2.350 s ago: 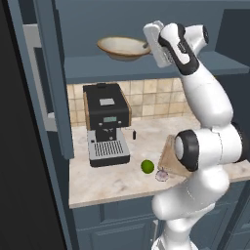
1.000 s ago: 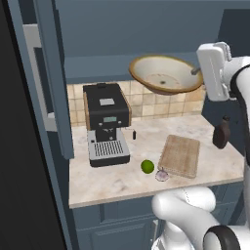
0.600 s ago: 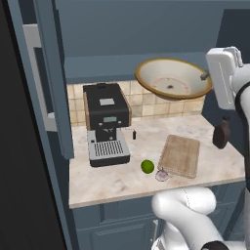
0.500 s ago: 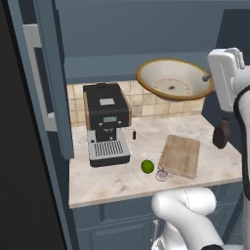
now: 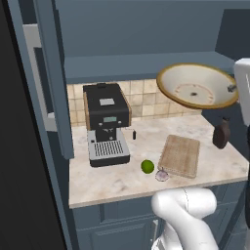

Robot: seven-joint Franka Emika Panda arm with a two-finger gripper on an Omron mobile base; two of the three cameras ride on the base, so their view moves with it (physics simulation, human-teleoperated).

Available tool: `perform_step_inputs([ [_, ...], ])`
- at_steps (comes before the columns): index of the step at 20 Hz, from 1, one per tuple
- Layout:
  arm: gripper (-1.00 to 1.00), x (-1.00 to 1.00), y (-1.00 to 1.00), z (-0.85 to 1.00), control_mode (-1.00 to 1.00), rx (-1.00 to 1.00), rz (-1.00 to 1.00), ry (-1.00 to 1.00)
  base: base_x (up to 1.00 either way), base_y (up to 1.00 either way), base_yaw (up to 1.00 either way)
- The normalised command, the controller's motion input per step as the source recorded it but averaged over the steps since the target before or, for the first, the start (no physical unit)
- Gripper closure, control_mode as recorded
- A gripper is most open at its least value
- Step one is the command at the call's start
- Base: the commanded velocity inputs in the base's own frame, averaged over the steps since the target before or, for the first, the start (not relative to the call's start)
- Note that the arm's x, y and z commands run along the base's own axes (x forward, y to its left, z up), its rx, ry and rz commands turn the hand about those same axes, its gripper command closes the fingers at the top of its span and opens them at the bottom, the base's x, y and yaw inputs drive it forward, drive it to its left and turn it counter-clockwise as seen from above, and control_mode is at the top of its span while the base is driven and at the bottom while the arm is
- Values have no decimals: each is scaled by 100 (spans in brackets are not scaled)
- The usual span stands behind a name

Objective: Open the cabinet. Place the bowl and condiment on the counter. Then place the lime and garlic on the cutting board.

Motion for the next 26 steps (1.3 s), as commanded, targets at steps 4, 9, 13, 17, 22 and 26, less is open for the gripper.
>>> perform_step_inputs([
  [4,100,-67,-47,0,-100,4,-16,0,0,0,0],
  [9,100,-60,-27,0,-100,3,-16,2,0,0,0],
  [13,100,-37,-12,0,-100,1,-18,3,0,0,0],
  [17,100,-18,-1,0,-100,0,-19,0,0,0,0],
  [22,100,-24,-6,0,-100,0,-14,0,0,0,0],
  [26,100,-34,-27,0,-100,0,-6,0,0,0,0],
])
